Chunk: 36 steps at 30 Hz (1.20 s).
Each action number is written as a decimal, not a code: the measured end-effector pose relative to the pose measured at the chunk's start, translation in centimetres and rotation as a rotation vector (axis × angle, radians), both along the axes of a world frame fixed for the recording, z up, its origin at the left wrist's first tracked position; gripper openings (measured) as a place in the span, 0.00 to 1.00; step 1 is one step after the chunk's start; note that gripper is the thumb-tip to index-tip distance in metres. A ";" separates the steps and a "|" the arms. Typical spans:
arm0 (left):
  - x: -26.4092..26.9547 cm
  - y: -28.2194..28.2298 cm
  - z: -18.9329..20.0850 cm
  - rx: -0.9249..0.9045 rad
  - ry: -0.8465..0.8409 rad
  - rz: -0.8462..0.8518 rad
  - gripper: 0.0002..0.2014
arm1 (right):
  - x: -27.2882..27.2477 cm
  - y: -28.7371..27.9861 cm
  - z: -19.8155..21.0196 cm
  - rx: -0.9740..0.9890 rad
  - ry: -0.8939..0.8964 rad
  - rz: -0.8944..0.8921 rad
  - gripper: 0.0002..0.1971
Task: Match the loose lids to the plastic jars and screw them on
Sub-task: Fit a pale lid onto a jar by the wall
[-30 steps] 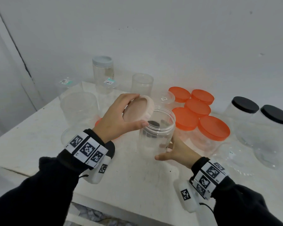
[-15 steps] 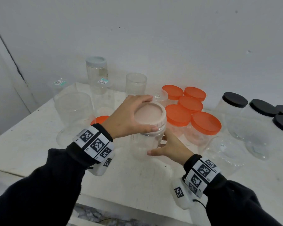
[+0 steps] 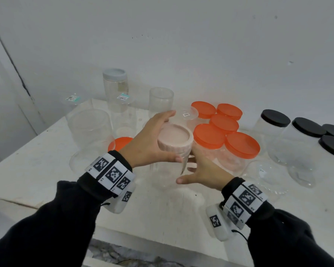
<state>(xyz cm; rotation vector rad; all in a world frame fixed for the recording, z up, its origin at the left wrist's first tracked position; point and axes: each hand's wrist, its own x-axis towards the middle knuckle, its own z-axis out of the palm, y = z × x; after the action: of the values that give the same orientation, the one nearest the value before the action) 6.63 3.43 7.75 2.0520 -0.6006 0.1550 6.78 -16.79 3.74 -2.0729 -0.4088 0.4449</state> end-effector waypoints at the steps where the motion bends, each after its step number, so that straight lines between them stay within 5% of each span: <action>1: -0.1 0.3 -0.3 -0.055 0.027 0.007 0.56 | 0.1 -0.4 0.9 0.004 -0.003 -0.001 0.55; 7: -0.5 1.0 -2.8 -0.227 0.137 0.042 0.62 | -0.2 -0.7 8.5 0.018 -0.193 -0.002 0.54; 13: -0.6 -0.4 -4.1 -0.369 0.252 0.024 0.57 | 0.3 2.8 12.7 -0.485 -0.348 0.223 0.47; 16: -0.3 -0.6 -4.3 -0.431 0.276 0.031 0.49 | 1.0 4.2 13.3 -0.651 -0.332 0.323 0.43; 20: 0.2 -0.3 -4.9 -0.456 0.302 0.040 0.49 | 1.9 5.5 12.9 -0.821 -0.344 0.392 0.43; 29: 0.3 0.1 -4.7 -0.420 0.286 0.021 0.49 | 2.2 6.7 13.2 -0.934 -0.434 0.564 0.47; 36: 0.0 0.4 -3.8 -0.429 0.281 -0.101 0.34 | 2.4 6.3 12.9 -0.915 -0.452 0.626 0.46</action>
<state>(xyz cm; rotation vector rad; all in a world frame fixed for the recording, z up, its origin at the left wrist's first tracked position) 6.60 3.80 3.98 1.5887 -0.4490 -0.0607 9.20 -10.52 16.60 -2.9226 -1.3411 0.5931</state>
